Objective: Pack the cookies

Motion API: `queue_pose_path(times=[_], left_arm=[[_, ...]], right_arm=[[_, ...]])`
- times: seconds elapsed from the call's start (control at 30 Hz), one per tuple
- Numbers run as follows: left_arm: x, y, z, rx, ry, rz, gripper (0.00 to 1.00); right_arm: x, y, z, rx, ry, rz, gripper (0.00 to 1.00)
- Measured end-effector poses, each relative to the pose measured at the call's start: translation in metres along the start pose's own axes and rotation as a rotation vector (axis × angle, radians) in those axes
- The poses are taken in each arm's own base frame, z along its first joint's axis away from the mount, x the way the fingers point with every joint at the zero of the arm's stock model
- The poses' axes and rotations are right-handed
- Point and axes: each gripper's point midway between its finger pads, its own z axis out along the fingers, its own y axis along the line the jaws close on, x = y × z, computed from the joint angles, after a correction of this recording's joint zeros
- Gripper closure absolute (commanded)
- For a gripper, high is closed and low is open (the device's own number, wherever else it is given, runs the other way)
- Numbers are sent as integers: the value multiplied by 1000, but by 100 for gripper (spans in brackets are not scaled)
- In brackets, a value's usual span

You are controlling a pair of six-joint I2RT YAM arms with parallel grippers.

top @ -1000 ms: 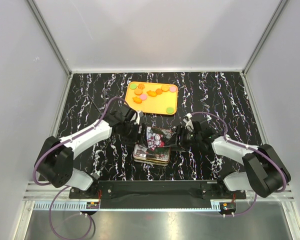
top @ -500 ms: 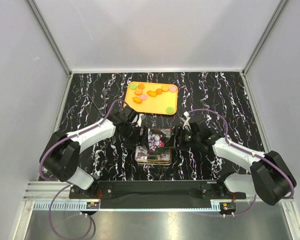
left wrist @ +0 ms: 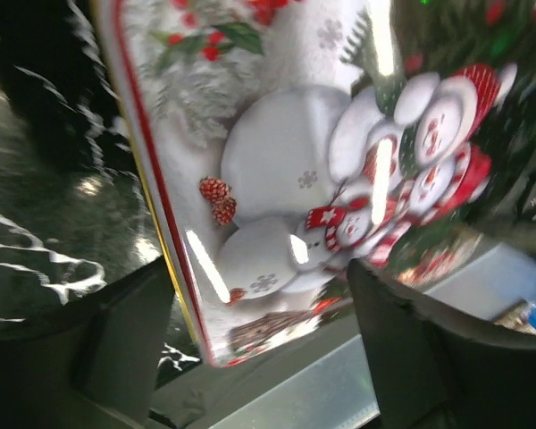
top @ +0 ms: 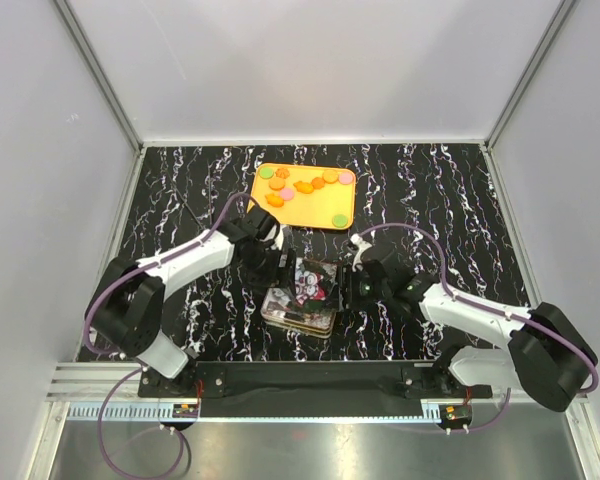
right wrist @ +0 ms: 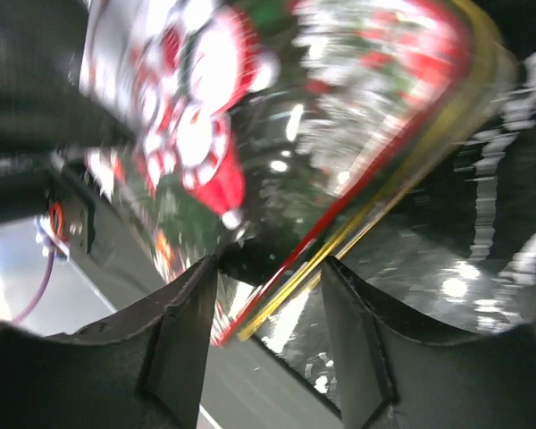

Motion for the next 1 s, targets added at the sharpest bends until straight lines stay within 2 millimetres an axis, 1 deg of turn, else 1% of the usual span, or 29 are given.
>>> queue_pose_path(times=[0.03,0.1,0.17,0.23,0.3,0.33,0.37,0.47,0.53,0.6,0.63,0.7,0.77,0.83,0.9,1.0], left_arm=[[-4,2,-1,-11,-11,6,12],[-17,6,-5,-27,-35,9,9],[-36,8,-11,-27,-70,0,6],[-58,7,-17,-17,-118,-1,3],[-77,6,-28,-13,-172,-2,2],[-86,8,-35,-21,-202,-4,2],[-92,11,-40,-33,-232,-9,2],[-100,26,-56,-79,-297,-60,3],[-97,36,-68,-100,-350,-107,3],[-84,38,-77,-94,-390,-154,3],[-77,36,-80,-79,-411,-175,2],[-60,35,-80,-50,-436,-216,2],[-42,36,-75,-20,-449,-266,2],[-26,38,-64,-6,-436,-310,1],[-14,38,-52,-1,-410,-341,1],[-8,35,-41,15,-396,-364,1]], right_arm=[[3,4,1,-12,7,-9,42],[15,17,2,-44,37,-35,40],[29,30,5,-84,78,-57,36],[36,42,9,-123,99,-68,29],[32,47,11,-130,91,-65,26],[27,49,11,-127,80,-61,23],[22,50,10,-122,69,-58,22],[4,48,2,-102,31,-41,19],[-13,44,-9,-87,-13,-20,18],[-34,36,-23,-80,-69,14,17],[-46,29,-29,-69,-97,33,17],[-65,15,-37,-44,-144,60,16],[-79,2,-39,-24,-162,81,14],[-81,-4,-32,-21,-133,87,14],[-78,-7,-18,-27,-77,90,14],[-70,-15,1,-31,-11,104,16]])
